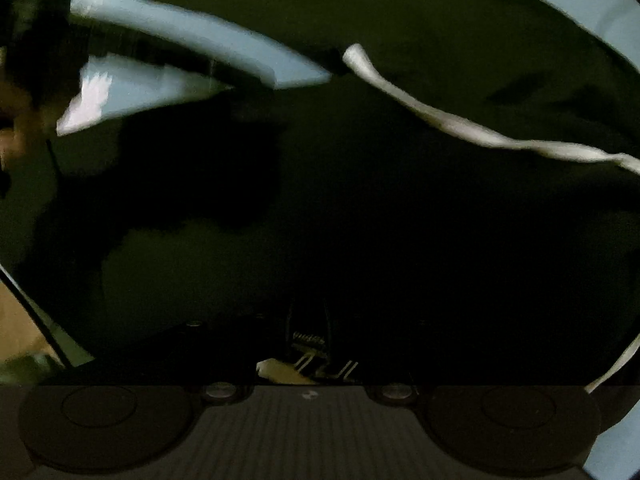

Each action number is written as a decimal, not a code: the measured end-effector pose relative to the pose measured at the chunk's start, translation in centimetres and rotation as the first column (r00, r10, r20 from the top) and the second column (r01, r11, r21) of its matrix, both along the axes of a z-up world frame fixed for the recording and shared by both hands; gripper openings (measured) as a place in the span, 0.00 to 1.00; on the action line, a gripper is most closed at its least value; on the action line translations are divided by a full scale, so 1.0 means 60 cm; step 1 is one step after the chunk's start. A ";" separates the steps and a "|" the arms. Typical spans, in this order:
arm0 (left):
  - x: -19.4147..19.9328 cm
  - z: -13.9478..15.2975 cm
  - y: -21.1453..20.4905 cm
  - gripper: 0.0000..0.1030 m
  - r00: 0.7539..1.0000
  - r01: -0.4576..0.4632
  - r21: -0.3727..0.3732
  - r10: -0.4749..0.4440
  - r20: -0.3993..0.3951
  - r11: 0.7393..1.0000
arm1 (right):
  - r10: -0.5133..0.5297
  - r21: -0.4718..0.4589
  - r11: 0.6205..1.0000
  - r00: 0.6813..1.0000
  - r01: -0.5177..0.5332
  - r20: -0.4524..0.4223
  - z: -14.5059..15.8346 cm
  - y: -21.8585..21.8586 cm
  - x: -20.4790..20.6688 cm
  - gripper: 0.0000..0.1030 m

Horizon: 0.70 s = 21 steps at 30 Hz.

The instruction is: Fold clothes

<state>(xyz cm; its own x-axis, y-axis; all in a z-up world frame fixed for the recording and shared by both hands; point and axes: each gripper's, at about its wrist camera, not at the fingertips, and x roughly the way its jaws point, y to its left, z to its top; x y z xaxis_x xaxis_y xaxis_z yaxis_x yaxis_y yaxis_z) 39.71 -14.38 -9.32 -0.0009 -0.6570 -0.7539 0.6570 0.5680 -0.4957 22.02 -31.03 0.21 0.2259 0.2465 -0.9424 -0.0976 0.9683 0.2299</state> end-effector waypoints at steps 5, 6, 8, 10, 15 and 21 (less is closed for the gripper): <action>-0.038 -0.029 0.007 0.36 0.997 0.019 0.016 -0.017 -0.075 1.000 | -0.023 -0.013 1.000 0.987 0.026 0.158 0.043 -0.022 0.061 0.23; -0.044 -0.028 0.011 0.37 0.996 0.017 0.011 -0.016 -0.089 1.000 | -0.025 -0.002 1.000 0.983 0.025 0.180 0.046 -0.022 0.076 0.25; -0.053 -0.027 0.014 0.37 0.993 0.041 0.017 -0.039 -0.112 0.999 | -0.007 0.000 1.000 0.978 0.007 0.211 0.044 -0.019 0.103 0.25; -0.062 -0.028 0.016 0.37 0.989 0.066 0.024 -0.063 -0.131 0.997 | 0.026 -0.001 1.000 0.977 -0.026 0.211 0.026 -0.005 0.121 0.25; -0.062 -0.014 0.034 0.37 0.990 0.101 0.065 -0.094 -0.103 0.993 | 0.031 0.043 0.998 0.992 -0.036 0.118 -0.023 -0.007 0.103 0.27; -0.018 0.030 0.068 0.37 0.999 0.052 0.053 -0.053 0.006 0.997 | 0.040 0.057 0.998 0.999 -0.041 0.021 -0.026 -0.018 0.049 0.27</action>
